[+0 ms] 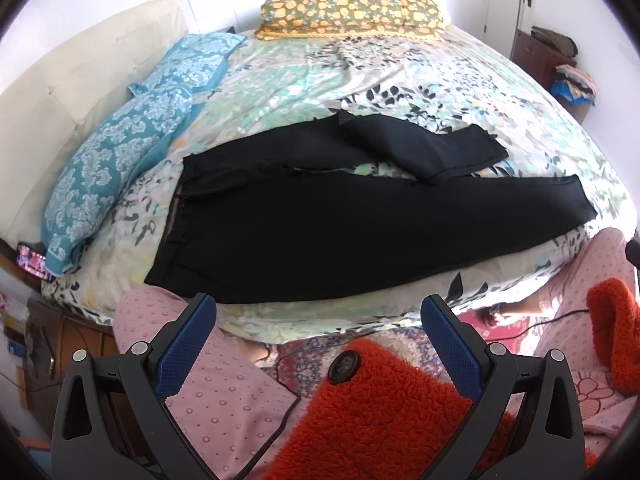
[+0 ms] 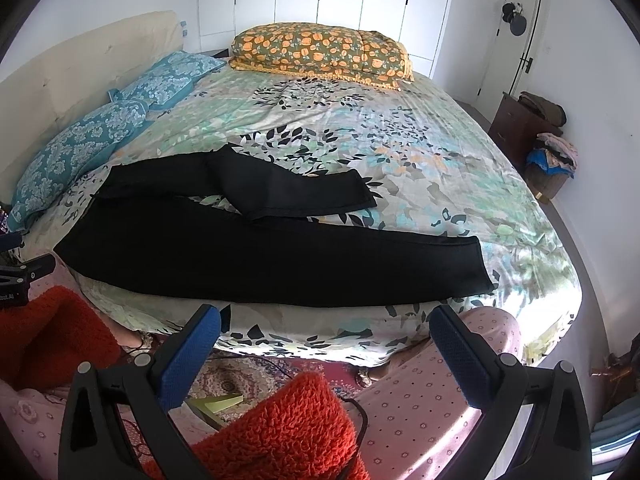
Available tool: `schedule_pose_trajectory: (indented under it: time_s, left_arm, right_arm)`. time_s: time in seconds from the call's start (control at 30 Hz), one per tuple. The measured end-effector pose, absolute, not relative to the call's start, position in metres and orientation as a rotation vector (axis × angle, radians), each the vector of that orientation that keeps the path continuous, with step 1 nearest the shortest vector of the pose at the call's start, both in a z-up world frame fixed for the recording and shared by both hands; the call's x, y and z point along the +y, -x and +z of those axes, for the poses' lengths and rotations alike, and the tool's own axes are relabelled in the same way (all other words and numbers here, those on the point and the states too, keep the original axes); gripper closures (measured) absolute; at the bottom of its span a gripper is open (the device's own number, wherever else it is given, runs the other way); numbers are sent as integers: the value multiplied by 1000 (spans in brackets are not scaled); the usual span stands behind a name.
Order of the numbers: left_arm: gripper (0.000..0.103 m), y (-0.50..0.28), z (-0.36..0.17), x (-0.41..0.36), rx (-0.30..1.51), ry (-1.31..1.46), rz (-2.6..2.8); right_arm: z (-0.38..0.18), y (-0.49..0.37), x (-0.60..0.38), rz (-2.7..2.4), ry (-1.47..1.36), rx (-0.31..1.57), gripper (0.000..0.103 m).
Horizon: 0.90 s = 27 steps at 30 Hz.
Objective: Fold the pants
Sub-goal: 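Move the right tool to the trouser leg hem and close on it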
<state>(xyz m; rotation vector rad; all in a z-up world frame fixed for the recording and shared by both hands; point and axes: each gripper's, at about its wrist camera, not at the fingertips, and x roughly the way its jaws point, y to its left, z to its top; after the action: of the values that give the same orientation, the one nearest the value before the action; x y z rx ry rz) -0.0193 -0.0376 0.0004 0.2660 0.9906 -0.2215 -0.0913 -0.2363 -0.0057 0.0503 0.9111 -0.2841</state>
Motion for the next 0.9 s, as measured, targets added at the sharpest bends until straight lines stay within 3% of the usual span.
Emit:
schedule_pose_trajectory:
  time_s: [0.5, 0.67, 0.7, 0.8, 0.9]
  left_arm:
    - [1, -43, 1, -73, 917, -249, -298]
    - [1, -56, -10, -81, 937, -275, -300]
    - [1, -60, -13, -81, 942, -283, -290]
    - [1, -71, -21, -78, 956, -285, -257]
    - [1, -79, -27, -69, 971, -267, -223]
  right_arm:
    - [5, 11, -230, -108, -23, 843, 0]
    - [4, -10, -246, 63, -60, 732, 0]
    - [-11, -24, -251, 89, -11, 751, 0]
    - [-69, -77, -272, 68, 88, 1042, 0]
    - [-85, -121, -312, 65, 34, 1037, 0]
